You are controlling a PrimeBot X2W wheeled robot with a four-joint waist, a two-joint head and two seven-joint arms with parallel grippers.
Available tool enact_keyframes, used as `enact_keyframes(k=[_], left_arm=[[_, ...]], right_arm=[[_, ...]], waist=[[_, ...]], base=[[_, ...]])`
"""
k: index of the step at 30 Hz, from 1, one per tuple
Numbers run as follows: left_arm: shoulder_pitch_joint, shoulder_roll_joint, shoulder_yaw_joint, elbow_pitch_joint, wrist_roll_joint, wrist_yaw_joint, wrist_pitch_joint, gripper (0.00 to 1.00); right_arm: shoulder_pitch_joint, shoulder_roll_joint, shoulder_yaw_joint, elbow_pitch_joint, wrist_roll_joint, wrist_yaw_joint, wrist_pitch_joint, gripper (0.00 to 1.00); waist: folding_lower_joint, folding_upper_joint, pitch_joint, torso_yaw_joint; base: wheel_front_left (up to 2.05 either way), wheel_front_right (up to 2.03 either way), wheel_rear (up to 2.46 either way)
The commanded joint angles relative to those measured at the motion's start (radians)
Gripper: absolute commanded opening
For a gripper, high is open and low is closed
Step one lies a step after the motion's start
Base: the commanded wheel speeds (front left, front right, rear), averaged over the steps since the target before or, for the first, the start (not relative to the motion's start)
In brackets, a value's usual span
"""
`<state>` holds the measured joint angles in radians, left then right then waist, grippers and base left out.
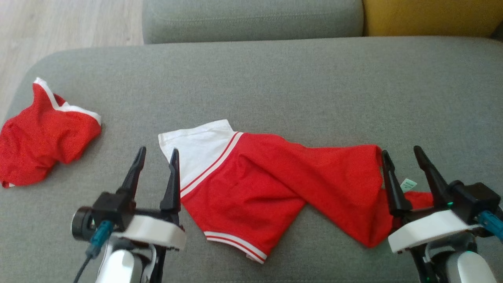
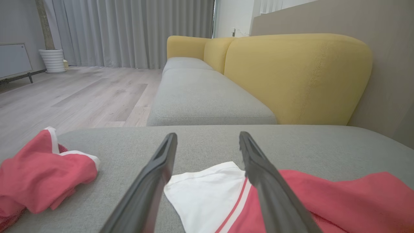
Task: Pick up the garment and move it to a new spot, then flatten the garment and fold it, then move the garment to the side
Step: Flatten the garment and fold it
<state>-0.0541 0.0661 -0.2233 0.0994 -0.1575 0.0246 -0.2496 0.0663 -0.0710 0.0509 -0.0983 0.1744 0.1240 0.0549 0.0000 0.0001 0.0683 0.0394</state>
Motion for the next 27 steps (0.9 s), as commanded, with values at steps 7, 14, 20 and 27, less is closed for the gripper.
enact_keyframes(k=[7,14,20,27], left_arm=[[0.017,0.022,0.015,-0.034,0.014,0.010,-0.007,1.00],[0.019,0.023,0.006,-0.041,0.012,0.014,0.000,1.00],[0.017,0.026,0.003,-0.043,0.009,0.019,0.000,1.00],[0.000,0.027,-0.005,-0.049,0.007,0.020,-0.001,1.00]], right_arm=[[-0.046,-0.015,-0.005,-0.046,-0.039,0.007,-0.020,1.00],[-0.037,-0.012,-0.001,-0.044,-0.044,0.007,-0.011,1.00],[-0.034,-0.007,-0.002,-0.041,-0.043,0.007,-0.009,1.00],[-0.056,-0.011,-0.025,0.001,-0.027,0.007,-0.003,1.00]], waist=[[0.0000,-0.0001,-0.039,0.001],[0.0000,-0.0001,-0.040,0.007],[0.0000,-0.0001,-0.036,0.008],[0.0000,-0.0001,-0.007,0.013]], base=[[0.00,0.00,0.00],[0.00,0.00,0.00],[0.00,0.00,0.00],[0.00,0.00,0.00]])
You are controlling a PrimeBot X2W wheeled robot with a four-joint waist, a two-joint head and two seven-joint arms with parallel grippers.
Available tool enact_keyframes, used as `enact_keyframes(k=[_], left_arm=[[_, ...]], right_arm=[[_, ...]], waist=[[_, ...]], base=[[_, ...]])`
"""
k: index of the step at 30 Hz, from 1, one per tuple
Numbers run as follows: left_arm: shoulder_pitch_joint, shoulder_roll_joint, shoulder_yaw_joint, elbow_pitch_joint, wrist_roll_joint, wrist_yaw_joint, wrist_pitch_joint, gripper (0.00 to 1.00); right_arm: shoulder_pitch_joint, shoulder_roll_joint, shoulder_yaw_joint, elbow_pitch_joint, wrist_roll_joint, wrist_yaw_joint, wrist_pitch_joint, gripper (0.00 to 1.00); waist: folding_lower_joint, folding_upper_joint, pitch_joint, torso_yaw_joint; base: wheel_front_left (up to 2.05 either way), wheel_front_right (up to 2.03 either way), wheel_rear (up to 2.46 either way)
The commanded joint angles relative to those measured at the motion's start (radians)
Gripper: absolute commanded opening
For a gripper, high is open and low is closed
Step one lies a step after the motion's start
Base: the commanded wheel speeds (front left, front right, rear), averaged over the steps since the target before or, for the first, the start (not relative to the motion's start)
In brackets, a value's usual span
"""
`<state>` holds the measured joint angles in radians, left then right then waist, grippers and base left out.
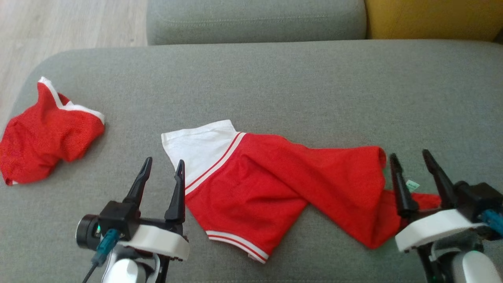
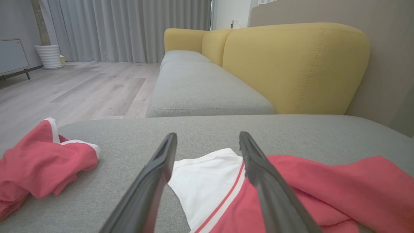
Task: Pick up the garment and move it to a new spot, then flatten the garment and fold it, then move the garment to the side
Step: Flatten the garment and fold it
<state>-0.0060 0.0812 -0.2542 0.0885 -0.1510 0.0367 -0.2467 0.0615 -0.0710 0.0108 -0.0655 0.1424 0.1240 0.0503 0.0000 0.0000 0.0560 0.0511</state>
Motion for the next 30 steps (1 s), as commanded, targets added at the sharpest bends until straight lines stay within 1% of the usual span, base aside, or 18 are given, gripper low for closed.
enact_keyframes(k=[1,5,9,12,14,19,20,21,27,30], left_arm=[[-0.052,0.011,0.024,-0.039,0.000,0.008,-0.004,1.00],[-0.077,0.008,0.015,-0.040,-0.001,0.006,-0.006,1.00],[-0.104,0.005,0.006,-0.037,-0.001,0.002,-0.008,1.00],[-0.121,0.001,-0.003,-0.033,0.000,0.003,-0.010,1.00],[-0.131,-0.002,-0.009,-0.029,-0.001,0.002,-0.011,1.00],[-0.149,-0.007,-0.016,-0.017,-0.007,0.002,-0.014,1.00],[-0.152,-0.008,-0.016,-0.015,-0.008,0.003,-0.014,1.00],[-0.155,-0.009,-0.016,-0.014,-0.009,0.003,-0.014,1.00],[-0.165,-0.012,-0.015,-0.016,-0.009,0.004,-0.015,1.00],[-0.166,-0.013,-0.012,-0.018,-0.008,0.004,-0.015,1.00]], right_arm=[[-0.060,-0.016,0.002,-0.012,0.009,0.007,0.003,1.00],[-0.125,-0.049,-0.037,0.090,0.029,0.007,-0.002,1.00],[-0.225,-0.082,-0.021,0.207,0.047,0.007,-0.005,1.00],[-0.288,-0.099,0.018,0.300,0.062,0.007,0.037,1.00],[-0.313,-0.101,0.041,0.355,0.075,0.007,0.089,1.00],[-0.334,-0.100,0.106,0.422,0.123,0.007,0.216,1.00],[-0.337,-0.104,0.113,0.426,0.133,0.007,0.233,0.44],[-0.341,-0.107,0.116,0.426,0.143,0.007,0.242,0.00],[-0.382,-0.129,0.101,0.387,0.157,0.007,0.206,0.00],[-0.415,-0.135,0.085,0.354,0.149,0.007,0.167,0.00]], waist=[[0.0000,0.0000,0.013,0.003],[0.0000,0.0000,0.051,0.013],[0.0000,0.0000,0.092,0.020],[0.0000,0.0000,0.117,0.027],[0.0000,0.0000,0.130,0.031],[0.0000,0.0000,0.149,0.039],[0.0000,0.0000,0.151,0.040],[0.0000,0.0000,0.153,0.040],[0.0000,0.0000,0.157,0.038],[0.0000,0.0000,0.155,0.033]], base=[[0.00,0.00,0.00],[0.00,0.00,0.00],[0.00,0.00,0.00],[0.00,0.00,0.00],[0.00,0.00,0.00],[0.00,0.00,0.00],[0.00,0.00,0.00],[0.00,0.00,0.00],[0.00,0.00,0.00],[0.00,0.00,0.00]])
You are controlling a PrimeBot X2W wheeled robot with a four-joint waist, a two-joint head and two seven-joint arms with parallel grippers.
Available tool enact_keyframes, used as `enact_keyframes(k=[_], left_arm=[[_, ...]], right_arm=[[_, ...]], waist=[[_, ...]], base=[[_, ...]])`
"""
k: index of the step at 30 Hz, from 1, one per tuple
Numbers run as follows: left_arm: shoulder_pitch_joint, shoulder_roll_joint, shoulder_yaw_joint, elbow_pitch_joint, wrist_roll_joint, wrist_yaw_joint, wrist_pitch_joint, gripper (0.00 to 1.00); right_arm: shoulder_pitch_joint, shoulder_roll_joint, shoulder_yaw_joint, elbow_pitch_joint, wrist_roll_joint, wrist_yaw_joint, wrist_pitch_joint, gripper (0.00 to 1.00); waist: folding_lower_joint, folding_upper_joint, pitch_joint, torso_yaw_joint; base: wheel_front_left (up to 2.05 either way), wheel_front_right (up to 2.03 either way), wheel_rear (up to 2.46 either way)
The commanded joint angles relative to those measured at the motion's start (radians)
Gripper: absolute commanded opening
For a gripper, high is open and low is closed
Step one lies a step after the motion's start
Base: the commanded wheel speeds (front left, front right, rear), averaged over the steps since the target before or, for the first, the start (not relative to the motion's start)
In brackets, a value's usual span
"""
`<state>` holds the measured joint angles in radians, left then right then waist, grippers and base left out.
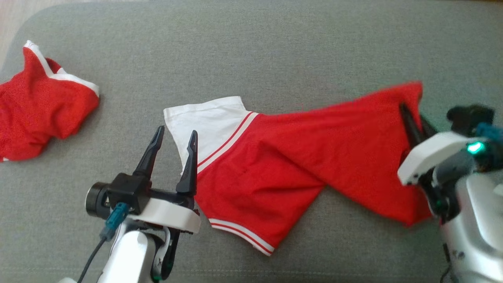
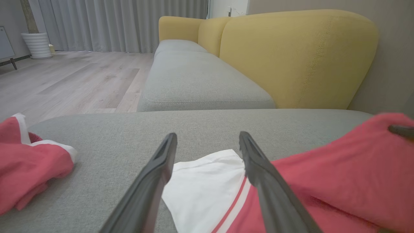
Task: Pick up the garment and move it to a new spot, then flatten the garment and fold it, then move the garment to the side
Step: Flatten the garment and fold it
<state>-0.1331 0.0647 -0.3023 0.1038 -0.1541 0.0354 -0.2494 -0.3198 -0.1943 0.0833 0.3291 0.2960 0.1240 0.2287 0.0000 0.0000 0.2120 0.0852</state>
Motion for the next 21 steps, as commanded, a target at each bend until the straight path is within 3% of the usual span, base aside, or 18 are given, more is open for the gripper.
enact_keyframes(k=[1,5,13,21], left_arm=[[-0.039,0.003,0.037,-0.035,-0.005,0.005,-0.012,1.00],[-0.038,0.003,0.045,-0.040,-0.002,0.003,-0.012,1.00],[-0.034,-0.001,0.047,-0.042,-0.002,0.000,-0.012,1.00],[-0.034,0.000,0.051,-0.043,0.002,-0.006,-0.012,1.00]], right_arm=[[-0.042,-0.012,0.010,-0.054,-0.005,0.007,-0.025,0.00],[-0.023,0.002,0.017,-0.110,-0.018,0.007,-0.043,0.00],[0.188,0.060,0.038,-0.132,-0.031,0.007,0.005,0.00],[0.295,0.108,0.008,-0.143,-0.094,0.007,-0.057,0.00]], waist=[[0.0000,0.0000,-0.001,-0.003],[0.0000,0.0000,-0.002,-0.014],[0.0000,0.0000,-0.005,-0.027],[0.0000,0.0000,-0.002,-0.034]], base=[[0.00,0.00,0.00],[0.00,0.00,0.00],[0.00,0.00,0.00],[0.00,0.00,0.00]])
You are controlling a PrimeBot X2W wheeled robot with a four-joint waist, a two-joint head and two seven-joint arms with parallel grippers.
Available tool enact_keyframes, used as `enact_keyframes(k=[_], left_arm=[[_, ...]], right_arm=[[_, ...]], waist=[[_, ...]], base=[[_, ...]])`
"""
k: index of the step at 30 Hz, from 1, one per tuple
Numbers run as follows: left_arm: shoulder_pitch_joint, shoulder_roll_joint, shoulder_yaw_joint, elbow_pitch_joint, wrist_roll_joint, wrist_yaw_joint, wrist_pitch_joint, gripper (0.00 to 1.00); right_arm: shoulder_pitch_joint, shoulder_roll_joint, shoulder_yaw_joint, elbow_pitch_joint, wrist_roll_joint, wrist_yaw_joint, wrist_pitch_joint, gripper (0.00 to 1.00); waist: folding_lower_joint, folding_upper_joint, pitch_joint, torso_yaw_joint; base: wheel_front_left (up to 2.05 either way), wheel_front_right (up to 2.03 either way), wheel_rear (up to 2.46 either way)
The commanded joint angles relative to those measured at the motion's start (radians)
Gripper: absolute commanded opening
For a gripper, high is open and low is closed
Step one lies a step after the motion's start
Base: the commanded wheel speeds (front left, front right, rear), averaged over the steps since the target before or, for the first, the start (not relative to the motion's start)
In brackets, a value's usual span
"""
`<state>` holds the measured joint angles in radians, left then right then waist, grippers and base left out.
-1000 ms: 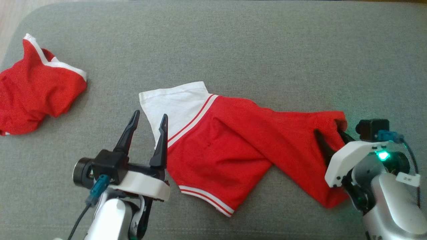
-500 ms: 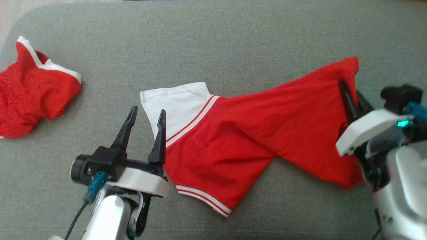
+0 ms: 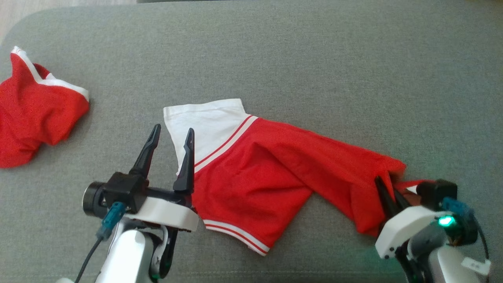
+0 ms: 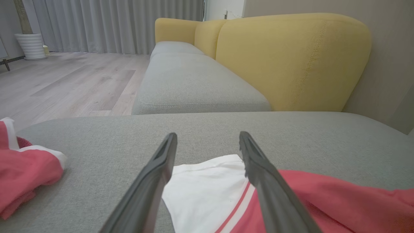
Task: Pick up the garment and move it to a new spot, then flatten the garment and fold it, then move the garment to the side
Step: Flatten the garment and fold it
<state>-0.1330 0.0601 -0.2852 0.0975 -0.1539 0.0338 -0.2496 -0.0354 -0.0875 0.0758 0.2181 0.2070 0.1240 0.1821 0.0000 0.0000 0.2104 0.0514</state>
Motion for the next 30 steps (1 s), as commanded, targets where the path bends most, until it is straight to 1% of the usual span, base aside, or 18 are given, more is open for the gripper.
enact_keyframes(k=[1,5,6,7,10,14,19,20,27,30], left_arm=[[-0.034,0.004,0.035,-0.036,0.003,-0.005,-0.012,1.00],[-0.030,0.004,0.039,-0.035,0.005,-0.005,-0.012,1.00],[-0.029,0.004,0.040,-0.035,0.006,-0.004,-0.012,1.00],[-0.028,0.004,0.040,-0.035,0.006,-0.004,-0.012,1.00],[-0.025,0.005,0.042,-0.031,0.005,-0.006,-0.012,1.00],[-0.014,0.007,0.046,-0.025,0.003,-0.008,-0.012,1.00],[0.005,0.012,0.052,-0.022,0.002,-0.004,-0.012,1.00],[0.005,0.012,0.052,-0.022,0.002,-0.004,-0.012,1.00],[0.034,0.025,0.061,-0.023,0.003,0.006,-0.012,1.00],[0.049,0.032,0.063,-0.024,0.000,0.009,-0.012,1.00]], right_arm=[[0.020,0.008,0.012,-0.028,-0.009,0.007,-0.017,0.00],[0.042,0.027,0.011,0.004,-0.025,0.007,-0.042,0.00],[0.042,0.030,0.011,0.016,-0.023,0.007,-0.046,0.23],[0.039,0.032,0.008,0.026,-0.025,0.007,-0.055,0.99],[0.026,0.035,-0.003,0.041,-0.030,0.007,-0.091,1.00],[0.019,0.037,0.000,0.007,-0.031,0.007,-0.147,1.00],[0.029,0.037,0.007,-0.105,-0.030,0.007,-0.193,1.00],[0.029,0.037,0.007,-0.105,-0.030,0.007,-0.193,1.00],[0.033,0.037,-0.012,-0.277,-0.070,0.007,-0.210,1.00],[0.037,0.033,-0.015,-0.338,-0.088,0.007,-0.196,1.00]], waist=[[0.0000,0.0000,-0.001,0.000],[0.0000,0.0000,-0.004,-0.001],[0.0000,0.0000,-0.006,-0.003],[0.0000,0.0000,-0.008,-0.004],[0.0000,0.0000,-0.019,-0.005],[0.0000,0.0000,-0.038,-0.008],[0.0000,0.0000,-0.063,-0.017],[0.0000,0.0000,-0.063,-0.017],[0.0000,0.0000,-0.105,-0.026],[0.0000,0.0000,-0.124,-0.028]], base=[[0.00,0.00,0.00],[0.00,0.00,0.00],[0.00,0.00,0.00],[0.00,0.00,0.00],[0.00,0.00,0.00],[0.00,0.00,0.00],[0.00,0.00,0.00],[0.00,0.00,0.00],[0.00,0.00,0.00],[0.00,0.00,0.00]])
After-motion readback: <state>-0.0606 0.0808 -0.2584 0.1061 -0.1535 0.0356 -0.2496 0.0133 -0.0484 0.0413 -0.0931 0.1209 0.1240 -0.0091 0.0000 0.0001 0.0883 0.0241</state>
